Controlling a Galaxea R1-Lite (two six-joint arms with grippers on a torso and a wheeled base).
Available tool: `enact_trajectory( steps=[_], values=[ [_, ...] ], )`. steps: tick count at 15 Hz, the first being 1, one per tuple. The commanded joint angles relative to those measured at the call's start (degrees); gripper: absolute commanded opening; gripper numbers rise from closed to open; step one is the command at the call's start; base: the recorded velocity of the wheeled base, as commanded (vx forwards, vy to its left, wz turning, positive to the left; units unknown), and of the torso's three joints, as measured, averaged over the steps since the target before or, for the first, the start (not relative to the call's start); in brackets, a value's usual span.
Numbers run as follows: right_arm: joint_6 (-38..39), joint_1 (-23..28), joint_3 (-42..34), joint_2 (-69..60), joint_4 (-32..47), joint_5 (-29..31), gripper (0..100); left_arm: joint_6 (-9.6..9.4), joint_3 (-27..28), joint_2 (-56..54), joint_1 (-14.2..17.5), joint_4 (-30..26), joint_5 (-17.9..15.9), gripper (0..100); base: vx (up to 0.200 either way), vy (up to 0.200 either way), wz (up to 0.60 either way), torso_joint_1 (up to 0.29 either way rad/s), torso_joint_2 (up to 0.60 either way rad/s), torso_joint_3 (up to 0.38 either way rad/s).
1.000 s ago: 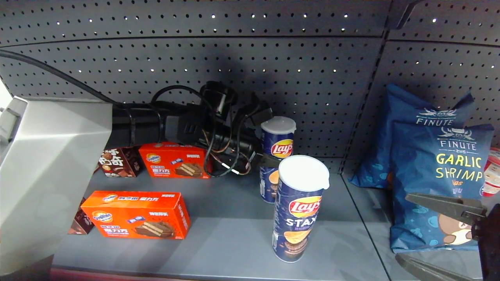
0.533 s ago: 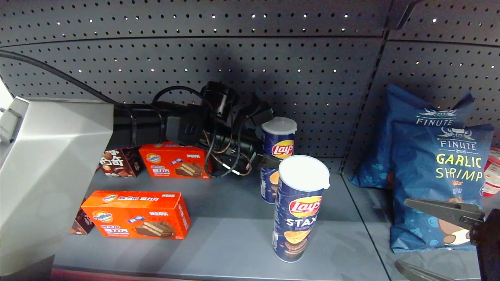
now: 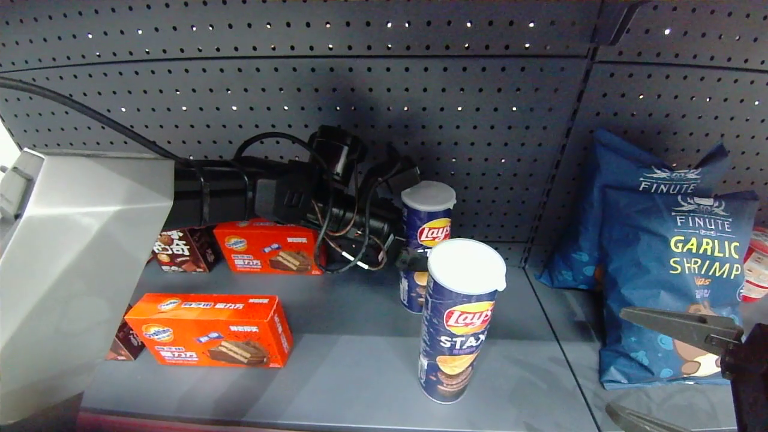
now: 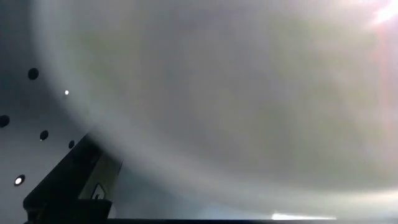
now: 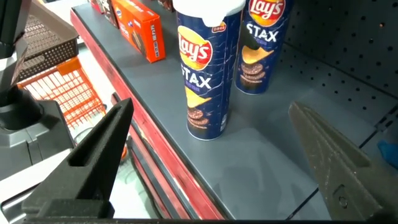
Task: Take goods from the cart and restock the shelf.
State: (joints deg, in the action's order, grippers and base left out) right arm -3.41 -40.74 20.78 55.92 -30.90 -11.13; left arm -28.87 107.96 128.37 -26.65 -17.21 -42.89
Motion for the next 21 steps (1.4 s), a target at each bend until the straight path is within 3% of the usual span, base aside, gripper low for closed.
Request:
enact_trajectory(
  steps=[1,4,7,10,15,18,21],
  values=[
    [0.0,0.0,-0.4,0.0,0.0,0.0,100,-0.05,-0.2,-0.6,0.0,0.0,0.0,100,0.000,0.000,0.00,0.000,0.00,0.000],
    [0.0,0.0,-0.9,0.1,0.0,0.0,100,-0.05,-2.2,-3.4,0.5,0.0,0.0,100,0.000,0.000,0.00,0.000,0.00,0.000],
    [0.0,0.0,-2.0,0.6,0.1,-0.6,100,-0.49,-9.5,-9.8,2.4,0.3,0.0,100,0.000,0.000,0.00,0.000,0.00,0.000],
    [0.3,0.0,-4.5,0.6,0.1,-0.9,100,-0.31,-13.2,-12.8,3.3,3.9,0.0,100,0.000,0.000,0.00,0.000,0.00,0.000],
    [1.5,0.8,-6.0,3.7,0.2,-0.4,100,-0.49,-25.7,-25.1,7.3,4.6,0.0,100,0.000,0.000,0.00,0.000,0.00,0.000],
    [1.5,2.2,0.8,8.8,2.9,4.5,100,-0.14,-35.9,-35.7,9.7,4.6,0.3,100,0.000,0.000,0.00,0.000,0.00,0.000],
    [2.3,3.4,7.3,11.8,6.9,8.5,100,-0.22,-42.6,-42.8,9.6,4.6,7.2,100,0.000,0.000,0.00,0.000,0.00,0.000]
  ],
)
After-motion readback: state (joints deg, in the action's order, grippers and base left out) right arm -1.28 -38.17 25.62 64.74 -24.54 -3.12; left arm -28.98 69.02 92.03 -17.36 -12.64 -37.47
